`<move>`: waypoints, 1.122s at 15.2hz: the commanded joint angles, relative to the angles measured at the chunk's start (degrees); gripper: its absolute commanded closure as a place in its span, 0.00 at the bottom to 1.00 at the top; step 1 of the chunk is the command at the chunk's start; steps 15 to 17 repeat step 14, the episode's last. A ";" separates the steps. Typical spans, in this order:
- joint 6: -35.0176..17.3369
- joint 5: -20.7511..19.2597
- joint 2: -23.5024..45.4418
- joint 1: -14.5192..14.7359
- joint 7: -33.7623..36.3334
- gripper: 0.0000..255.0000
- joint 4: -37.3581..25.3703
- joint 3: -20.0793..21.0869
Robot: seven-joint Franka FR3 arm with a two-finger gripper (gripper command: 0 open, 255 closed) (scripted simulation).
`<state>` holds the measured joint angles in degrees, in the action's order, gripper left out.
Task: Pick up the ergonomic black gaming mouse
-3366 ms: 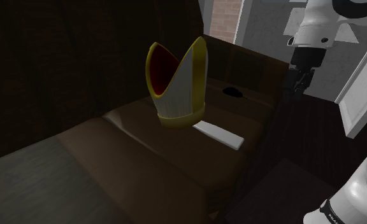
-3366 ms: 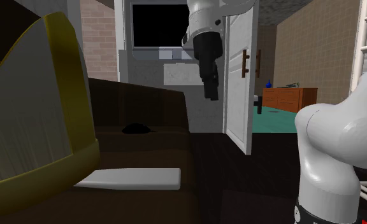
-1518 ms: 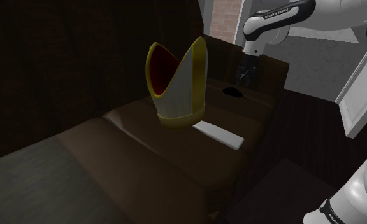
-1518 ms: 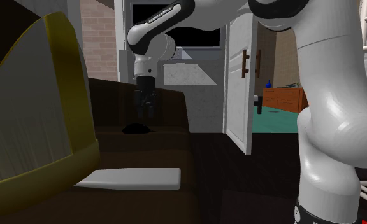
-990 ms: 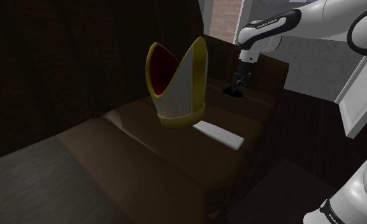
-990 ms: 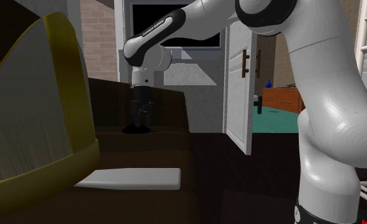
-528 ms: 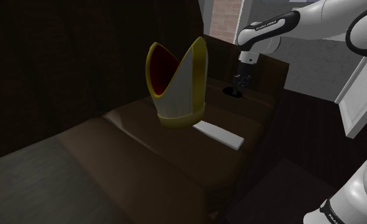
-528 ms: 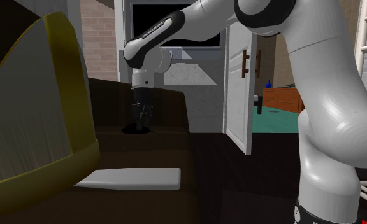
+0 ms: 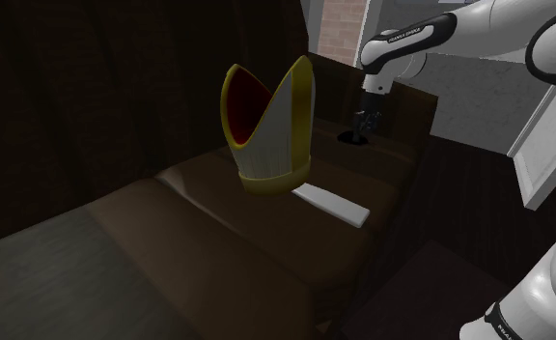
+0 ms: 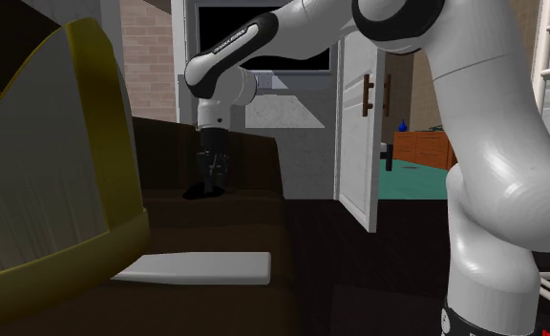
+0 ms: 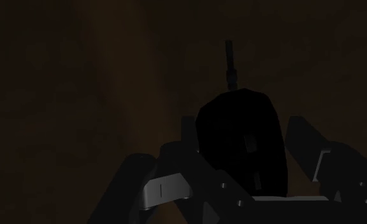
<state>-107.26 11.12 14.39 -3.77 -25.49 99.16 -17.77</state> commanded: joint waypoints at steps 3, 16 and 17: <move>2.72 -0.36 -0.71 0.02 0.50 1.00 -2.06 -0.09; 9.41 -0.85 -1.51 -0.16 1.42 1.00 -8.04 -0.27; 9.41 -0.85 -1.51 -0.16 1.42 1.00 -8.04 -0.27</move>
